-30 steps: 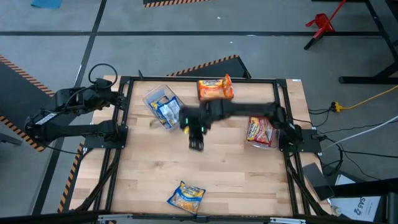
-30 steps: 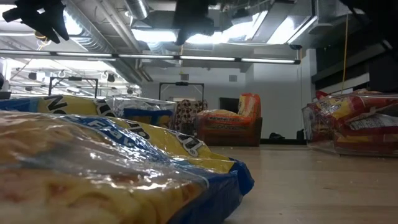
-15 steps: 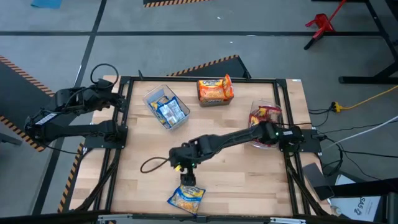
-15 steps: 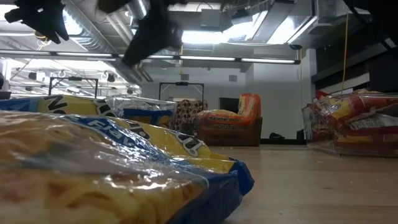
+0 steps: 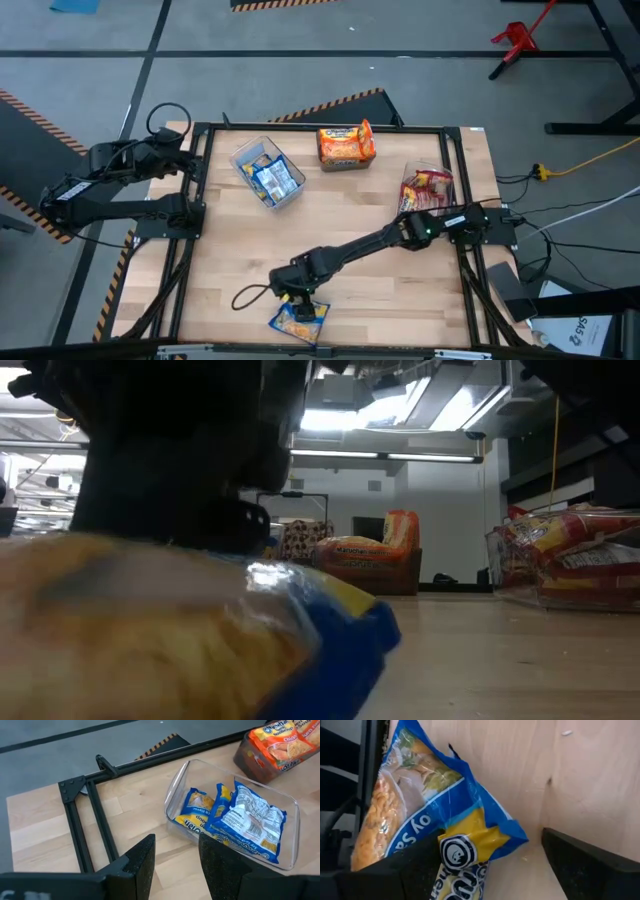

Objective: Sort Maruchan noodles
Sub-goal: Put the blue noodle pack into the left transparent bin, then return to Home Position

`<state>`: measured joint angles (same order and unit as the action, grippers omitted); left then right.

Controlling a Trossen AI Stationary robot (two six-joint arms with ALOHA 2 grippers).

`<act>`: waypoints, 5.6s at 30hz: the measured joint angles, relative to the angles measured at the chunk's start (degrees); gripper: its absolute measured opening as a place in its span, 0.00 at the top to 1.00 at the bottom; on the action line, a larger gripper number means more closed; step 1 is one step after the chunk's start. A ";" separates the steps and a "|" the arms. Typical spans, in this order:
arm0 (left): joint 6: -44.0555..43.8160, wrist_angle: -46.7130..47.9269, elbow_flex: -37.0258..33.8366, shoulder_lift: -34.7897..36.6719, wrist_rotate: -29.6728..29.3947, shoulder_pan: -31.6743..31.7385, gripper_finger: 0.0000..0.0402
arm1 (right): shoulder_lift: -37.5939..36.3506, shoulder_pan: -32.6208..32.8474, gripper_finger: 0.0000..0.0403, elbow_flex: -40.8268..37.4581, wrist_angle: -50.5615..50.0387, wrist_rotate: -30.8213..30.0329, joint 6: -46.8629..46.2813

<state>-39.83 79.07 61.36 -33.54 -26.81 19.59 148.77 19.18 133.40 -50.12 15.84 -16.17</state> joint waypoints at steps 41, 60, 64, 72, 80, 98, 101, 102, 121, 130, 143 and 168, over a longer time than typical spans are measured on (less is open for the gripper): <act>-2.00 -0.02 0.00 -0.01 1.64 -0.01 0.64 | -15.10 -19.84 1.00 1.46 -3.78 1.24 5.91; -2.23 -0.04 0.00 0.00 -2.64 0.00 0.64 | -15.33 -39.28 1.00 1.05 29.25 3.41 -1.27; -2.23 -0.04 -0.02 0.00 -4.32 0.00 0.64 | -12.26 -40.00 1.00 1.08 36.86 5.24 3.06; -2.23 -0.04 0.00 0.00 -5.89 0.00 0.64 | -7.38 -40.66 1.00 1.07 39.74 4.75 9.72; -2.23 -0.04 -0.02 -0.02 -6.61 -0.02 0.64 | -3.35 -41.05 1.00 1.07 39.82 4.91 15.38; -2.22 -0.04 -0.01 0.00 -7.34 0.00 0.64 | -2.74 -41.37 0.55 1.45 36.59 10.77 11.90; -2.21 -0.19 0.00 -0.01 -5.90 0.00 0.64 | -5.00 -41.74 0.47 1.44 35.85 10.75 10.63; -2.21 -0.24 0.00 0.00 -5.52 -0.02 0.64 | -6.19 -42.10 0.45 1.44 35.19 10.88 10.48; -1.97 -5.05 0.00 0.00 -5.48 -0.02 0.64 | -44.81 -48.65 0.39 1.77 -0.02 8.19 20.50; 5.56 -18.76 0.00 0.45 -3.75 0.00 0.64 | -63.15 -50.50 0.40 1.63 -15.00 0.26 25.48; 30.21 -42.81 0.04 11.48 7.61 0.00 0.64 | -94.70 -65.58 0.40 -29.17 -12.69 18.35 26.43; 14.41 -39.90 -19.66 33.20 22.09 -0.02 0.64 | -126.45 -33.41 0.40 -127.94 96.25 0.44 -24.05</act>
<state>-25.42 39.17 41.70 -0.34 -4.72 19.57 22.32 -14.23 5.46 46.13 16.28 -40.22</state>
